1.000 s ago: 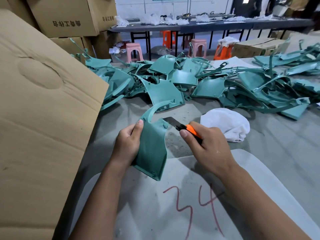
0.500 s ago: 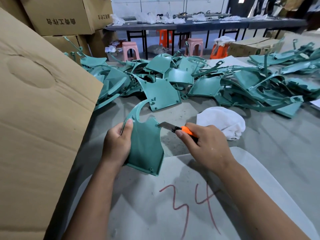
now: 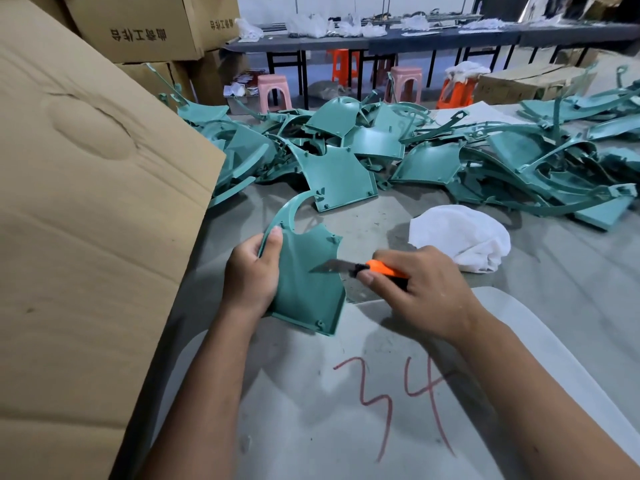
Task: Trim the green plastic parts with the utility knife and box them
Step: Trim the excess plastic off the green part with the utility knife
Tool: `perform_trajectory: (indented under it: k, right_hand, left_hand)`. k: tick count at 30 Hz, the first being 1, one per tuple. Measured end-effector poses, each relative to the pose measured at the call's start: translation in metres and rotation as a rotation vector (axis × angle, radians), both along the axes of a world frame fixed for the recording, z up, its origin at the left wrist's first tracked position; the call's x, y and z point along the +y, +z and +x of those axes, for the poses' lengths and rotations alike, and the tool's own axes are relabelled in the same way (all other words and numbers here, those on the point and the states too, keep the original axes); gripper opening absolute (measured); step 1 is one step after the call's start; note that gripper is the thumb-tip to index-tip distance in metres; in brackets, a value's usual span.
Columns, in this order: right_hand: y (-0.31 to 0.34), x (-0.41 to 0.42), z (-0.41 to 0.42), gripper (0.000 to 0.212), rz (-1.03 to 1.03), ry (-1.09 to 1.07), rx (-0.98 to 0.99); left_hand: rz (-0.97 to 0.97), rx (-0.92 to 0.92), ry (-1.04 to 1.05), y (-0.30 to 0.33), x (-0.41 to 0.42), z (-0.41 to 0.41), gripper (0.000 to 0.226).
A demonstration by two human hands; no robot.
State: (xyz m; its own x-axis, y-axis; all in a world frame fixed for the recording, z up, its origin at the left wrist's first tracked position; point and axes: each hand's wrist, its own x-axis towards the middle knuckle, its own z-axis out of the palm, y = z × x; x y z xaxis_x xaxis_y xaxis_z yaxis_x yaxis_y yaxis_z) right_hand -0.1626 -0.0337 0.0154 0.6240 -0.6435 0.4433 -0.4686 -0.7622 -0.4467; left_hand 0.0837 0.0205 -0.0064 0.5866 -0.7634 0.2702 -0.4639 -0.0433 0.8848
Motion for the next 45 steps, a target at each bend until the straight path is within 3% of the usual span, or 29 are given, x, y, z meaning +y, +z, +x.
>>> perform_trajectory:
  k: [2, 6, 11, 16, 20, 26, 31, 36, 41, 45]
  right_hand:
    - [-0.002, 0.001, 0.003, 0.049, -0.004, 0.009, 0.019]
    - [0.0, -0.005, 0.001, 0.058, -0.095, -0.193, 0.018]
    - [-0.003, 0.006, 0.005, 0.046, -0.001, 0.1, -0.023]
    - [0.001, -0.003, 0.002, 0.053, -0.076, -0.147, -0.056]
    - [0.0, 0.006, 0.003, 0.044, -0.014, 0.093, -0.076]
    - [0.001, -0.002, 0.004, 0.055, -0.076, -0.178, -0.055]
    - [-0.003, 0.006, 0.006, 0.052, 0.01, 0.098, -0.05]
    - [0.001, -0.003, 0.002, 0.056, -0.063, -0.189, -0.076]
    - [-0.003, 0.011, 0.01, 0.046, 0.006, 0.112, -0.085]
    - [0.002, 0.009, 0.014, 0.051, -0.046, -0.114, -0.1]
  left_hand:
    - [-0.005, 0.017, -0.008, 0.0, 0.001, 0.002, 0.064]
    - [-0.003, 0.0, -0.003, 0.0, 0.002, 0.0, 0.059]
    - [-0.011, 0.049, -0.02, 0.002, 0.002, 0.001, 0.063]
    - [0.005, 0.091, -0.021, 0.005, 0.004, -0.001, 0.062]
    - [0.023, 0.08, -0.006, 0.005, 0.003, 0.0, 0.064]
    - [0.029, 0.173, -0.008, 0.01, 0.005, -0.002, 0.065]
    - [0.039, 0.183, -0.026, 0.011, 0.006, -0.002, 0.065]
    - [0.026, 0.218, -0.035, 0.012, 0.007, -0.002, 0.065]
    - [0.017, 0.229, -0.091, 0.012, 0.006, -0.003, 0.074]
    - [0.015, 0.318, -0.123, 0.011, 0.009, -0.001, 0.057]
